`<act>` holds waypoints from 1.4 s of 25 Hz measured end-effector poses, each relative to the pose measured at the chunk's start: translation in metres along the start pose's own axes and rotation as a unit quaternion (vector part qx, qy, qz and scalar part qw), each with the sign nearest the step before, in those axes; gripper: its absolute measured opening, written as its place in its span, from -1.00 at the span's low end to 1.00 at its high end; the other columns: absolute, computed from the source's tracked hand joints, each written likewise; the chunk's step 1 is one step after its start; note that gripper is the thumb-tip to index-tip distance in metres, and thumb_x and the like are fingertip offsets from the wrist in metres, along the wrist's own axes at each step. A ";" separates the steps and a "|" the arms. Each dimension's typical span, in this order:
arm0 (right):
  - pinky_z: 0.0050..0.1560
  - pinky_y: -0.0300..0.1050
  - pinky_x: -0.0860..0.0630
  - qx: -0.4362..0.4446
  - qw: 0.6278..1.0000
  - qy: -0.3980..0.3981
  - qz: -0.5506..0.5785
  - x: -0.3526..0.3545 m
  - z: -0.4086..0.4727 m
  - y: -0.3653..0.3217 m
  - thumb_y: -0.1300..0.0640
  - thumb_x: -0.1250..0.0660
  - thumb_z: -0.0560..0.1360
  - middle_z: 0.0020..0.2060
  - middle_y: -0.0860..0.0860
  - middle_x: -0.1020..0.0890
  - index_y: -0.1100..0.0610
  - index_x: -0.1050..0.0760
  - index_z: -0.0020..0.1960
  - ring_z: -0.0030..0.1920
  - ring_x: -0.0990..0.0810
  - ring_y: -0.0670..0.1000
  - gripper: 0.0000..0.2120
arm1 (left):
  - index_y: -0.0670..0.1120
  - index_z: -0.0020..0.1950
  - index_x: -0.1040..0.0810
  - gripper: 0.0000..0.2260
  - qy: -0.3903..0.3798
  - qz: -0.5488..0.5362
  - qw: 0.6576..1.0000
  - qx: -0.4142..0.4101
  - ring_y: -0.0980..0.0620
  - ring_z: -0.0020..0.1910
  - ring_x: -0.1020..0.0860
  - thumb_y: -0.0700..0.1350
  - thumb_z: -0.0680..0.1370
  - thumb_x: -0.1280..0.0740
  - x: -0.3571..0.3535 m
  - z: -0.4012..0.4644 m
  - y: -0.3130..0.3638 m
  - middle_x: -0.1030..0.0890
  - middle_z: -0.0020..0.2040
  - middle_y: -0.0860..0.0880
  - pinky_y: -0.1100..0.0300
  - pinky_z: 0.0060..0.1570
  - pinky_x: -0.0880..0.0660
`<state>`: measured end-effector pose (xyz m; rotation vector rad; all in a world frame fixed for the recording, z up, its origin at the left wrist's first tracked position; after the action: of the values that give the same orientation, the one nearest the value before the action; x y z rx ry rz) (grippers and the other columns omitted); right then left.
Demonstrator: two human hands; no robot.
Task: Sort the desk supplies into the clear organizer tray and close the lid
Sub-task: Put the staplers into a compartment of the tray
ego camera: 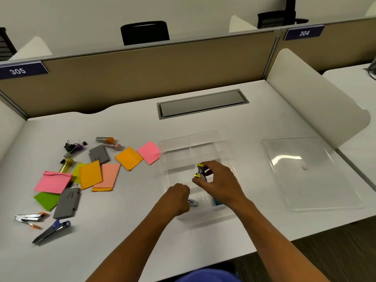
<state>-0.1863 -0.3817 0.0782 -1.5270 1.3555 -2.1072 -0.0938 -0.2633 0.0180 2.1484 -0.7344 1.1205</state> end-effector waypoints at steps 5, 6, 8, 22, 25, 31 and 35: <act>0.03 -0.04 -0.60 -0.002 1.000 -0.003 -0.007 0.003 0.000 0.002 -0.25 -0.42 0.40 0.06 -0.21 -0.60 -0.12 -0.51 0.21 0.00 -0.59 -0.14 -0.57 | -0.14 0.15 -0.57 -0.77 0.020 -0.003 1.000 -0.023 -0.02 -0.06 -0.55 -0.10 0.52 -0.39 -0.010 0.003 0.005 -0.55 0.06 -0.11 0.20 -0.05 -0.50; 0.04 -0.04 -0.60 -0.003 1.000 -0.003 -0.008 0.004 0.000 0.003 -0.24 -0.42 0.41 0.07 -0.19 -0.60 -0.10 -0.51 0.22 0.00 -0.59 -0.13 -0.56 | -0.13 0.13 -0.57 -0.77 0.019 -0.001 1.000 -0.022 -0.02 -0.07 -0.56 -0.10 0.51 -0.40 -0.012 0.002 0.004 -0.57 0.04 -0.11 0.20 -0.05 -0.50; 0.05 -0.03 -0.60 -0.007 1.000 -0.003 -0.009 0.005 0.000 0.006 -0.23 -0.43 0.41 0.08 -0.18 -0.60 -0.09 -0.51 0.23 0.00 -0.59 -0.13 -0.55 | -0.12 0.07 -0.59 -0.81 0.015 0.005 1.000 -0.018 -0.03 -0.10 -0.57 -0.09 0.49 -0.41 -0.016 0.001 0.002 -0.60 -0.01 -0.10 0.20 -0.08 -0.50; 0.07 -0.09 -0.60 -0.006 0.999 -0.035 0.006 -0.010 0.007 -0.001 -0.28 -0.41 0.39 0.07 -0.22 -0.63 -0.14 -0.51 0.22 0.01 -0.61 -0.18 -0.54 | -0.07 0.31 -0.50 -0.65 0.057 -0.040 0.996 -0.054 -0.03 0.15 -0.54 -0.09 0.53 -0.38 -0.012 0.000 -0.009 -0.54 0.23 -0.06 0.18 0.11 -0.49; 0.06 -0.11 -0.59 0.003 0.998 -0.055 0.008 -0.022 0.009 -0.004 -0.25 -0.42 0.40 0.06 -0.21 -0.63 -0.13 -0.52 0.21 -0.01 -0.62 -0.19 -0.57 | -0.02 0.35 -0.46 -0.66 0.142 -0.074 0.983 -0.087 0.03 0.27 -0.44 -0.04 0.58 -0.31 -0.003 -0.024 -0.019 -0.50 0.30 0.02 0.19 0.22 -0.42; 0.07 -0.10 -0.56 0.025 0.993 -0.106 -0.055 -0.049 0.013 -0.016 -0.23 -0.41 0.43 0.10 -0.15 -0.63 -0.12 -0.52 0.26 0.02 -0.61 -0.11 -0.55 | 0.01 0.22 -0.56 -0.76 0.284 -0.204 0.934 -0.072 0.16 0.18 -0.48 -0.09 0.56 -0.34 -0.004 -0.078 -0.053 -0.59 0.17 0.06 0.46 0.20 -0.26; 0.03 -0.03 -0.55 0.039 0.975 -0.157 -0.149 -0.066 0.010 -0.018 -0.24 -0.35 0.44 0.04 -0.14 -0.63 -0.14 -0.52 0.22 0.01 -0.60 -0.05 -0.61 | 0.00 0.18 -0.59 -0.78 0.312 -0.232 0.920 -0.039 0.18 0.15 -0.50 -0.12 0.54 -0.38 -0.012 -0.099 -0.073 -0.60 0.14 0.06 0.45 0.18 -0.30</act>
<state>-0.1427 -0.3366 0.0496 -2.0309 0.9740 -1.9330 -0.0998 -0.1415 0.0348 1.6156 0.0251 1.3618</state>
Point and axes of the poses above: each hand's wrist, its own z-axis towards the middle knuckle, its own x-axis out of the back of the hand, y = z × x, the point moved 5 cm from there along z, towards the middle knuckle
